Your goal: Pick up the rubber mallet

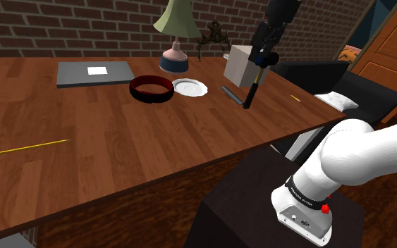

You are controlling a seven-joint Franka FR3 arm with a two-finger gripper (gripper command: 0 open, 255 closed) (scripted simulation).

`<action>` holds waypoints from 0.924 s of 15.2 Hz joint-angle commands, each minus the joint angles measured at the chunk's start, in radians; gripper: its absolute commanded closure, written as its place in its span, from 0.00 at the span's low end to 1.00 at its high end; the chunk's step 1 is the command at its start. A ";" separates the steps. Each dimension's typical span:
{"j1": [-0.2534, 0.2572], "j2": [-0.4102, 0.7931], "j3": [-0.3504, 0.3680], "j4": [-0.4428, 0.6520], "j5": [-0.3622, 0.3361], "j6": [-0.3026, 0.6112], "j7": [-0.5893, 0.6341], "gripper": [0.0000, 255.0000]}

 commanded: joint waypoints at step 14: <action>0.057 0.142 -0.316 0.071 -0.265 0.101 -0.725 0.00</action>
